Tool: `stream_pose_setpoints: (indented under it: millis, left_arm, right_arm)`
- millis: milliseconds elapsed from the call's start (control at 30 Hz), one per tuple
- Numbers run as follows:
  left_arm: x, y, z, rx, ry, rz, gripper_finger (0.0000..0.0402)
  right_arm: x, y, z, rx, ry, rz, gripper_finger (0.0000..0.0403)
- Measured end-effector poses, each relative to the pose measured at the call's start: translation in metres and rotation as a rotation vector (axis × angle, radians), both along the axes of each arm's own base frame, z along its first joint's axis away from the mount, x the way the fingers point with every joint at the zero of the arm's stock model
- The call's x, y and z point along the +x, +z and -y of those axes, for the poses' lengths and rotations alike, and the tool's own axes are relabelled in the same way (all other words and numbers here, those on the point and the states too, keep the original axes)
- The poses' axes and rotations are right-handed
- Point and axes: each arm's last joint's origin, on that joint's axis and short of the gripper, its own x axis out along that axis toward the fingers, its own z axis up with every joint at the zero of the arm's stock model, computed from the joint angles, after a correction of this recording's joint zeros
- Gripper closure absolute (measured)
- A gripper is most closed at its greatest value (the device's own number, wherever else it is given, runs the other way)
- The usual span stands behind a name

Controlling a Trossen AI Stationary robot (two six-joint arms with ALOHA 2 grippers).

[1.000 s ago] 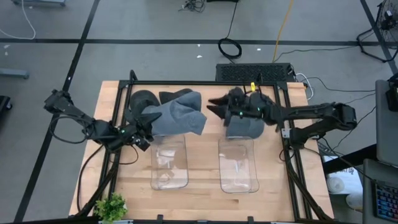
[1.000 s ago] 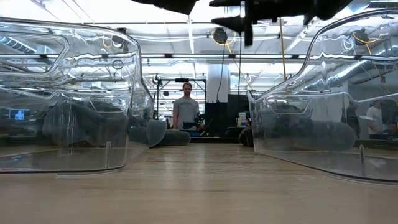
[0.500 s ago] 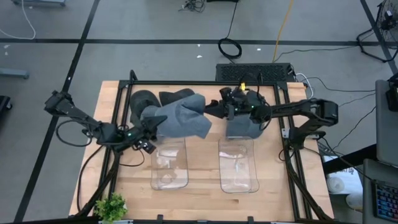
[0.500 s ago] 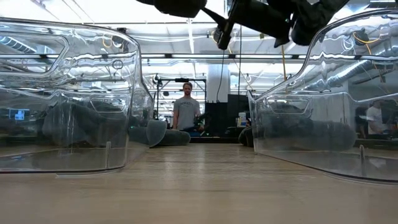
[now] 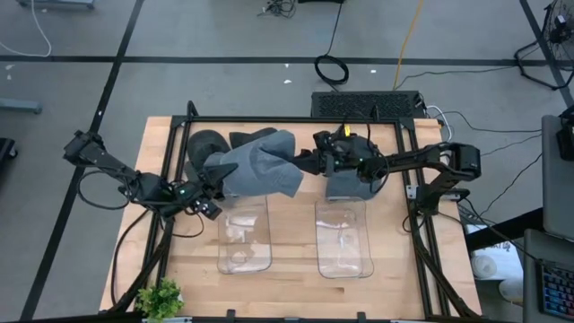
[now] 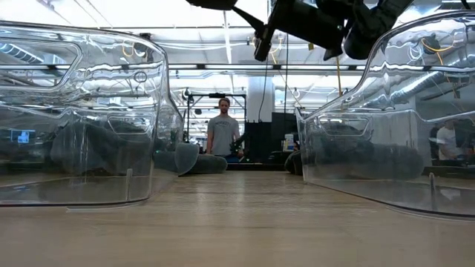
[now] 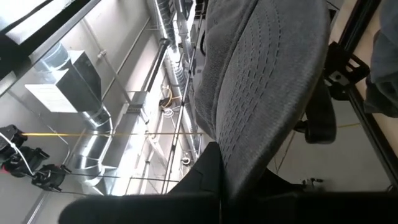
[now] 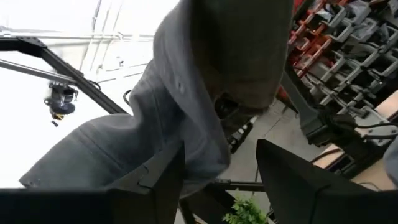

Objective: Pick & Place hat
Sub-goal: Put the top gray cap into the left transparent bin

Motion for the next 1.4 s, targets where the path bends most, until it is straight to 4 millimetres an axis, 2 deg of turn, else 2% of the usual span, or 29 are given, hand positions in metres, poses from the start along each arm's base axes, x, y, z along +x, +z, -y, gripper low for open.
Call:
stream_pose_setpoints:
  millis: [167, 400, 667, 833, 933, 1100, 1133, 1267, 1400]
  left_arm:
    - [0.003, -0.001, -0.003, -0.001, 0.013, -0.002, 0.0393]
    - [0.008, -0.003, -0.006, -0.022, 0.018, 0.007, 0.0393]
    - [0.017, -0.012, -0.002, -0.023, 0.028, -0.025, 0.0393]
    - [0.022, -0.017, 0.000, -0.046, 0.032, -0.032, 0.0393]
    - [0.022, -0.018, 0.000, -0.067, 0.045, -0.025, 0.0390]
    - [0.023, -0.021, 0.000, -0.109, 0.037, -0.016, 0.0388]
    - [0.023, -0.021, 0.000, -0.117, 0.034, -0.018, 0.0387]
    - [0.023, -0.024, 0.001, -0.199, 0.014, 0.011, 0.0386]
    - [0.023, -0.025, 0.002, -0.361, -0.015, 0.096, 0.0384]
  right_arm:
    - [-0.001, 0.005, -0.008, -0.007, -0.026, 0.064, 0.0215]
    - [-0.004, 0.013, -0.010, -0.007, -0.014, 0.150, 0.0216]
    - [-0.005, 0.028, -0.014, -0.055, 0.094, 0.231, 0.0216]
    - [0.002, 0.035, -0.015, -0.107, 0.132, 0.188, 0.0222]
    - [0.004, 0.034, -0.015, -0.158, 0.160, 0.176, 0.0255]
    - [0.004, 0.034, -0.016, -0.249, 0.166, 0.201, 0.0374]
    - [0.004, 0.034, -0.016, -0.268, 0.157, 0.208, 0.0388]
    - [0.000, 0.039, -0.017, -0.315, 0.124, 0.223, 0.0399]
    - [-0.006, 0.047, -0.018, -0.390, 0.079, 0.181, 0.0401]
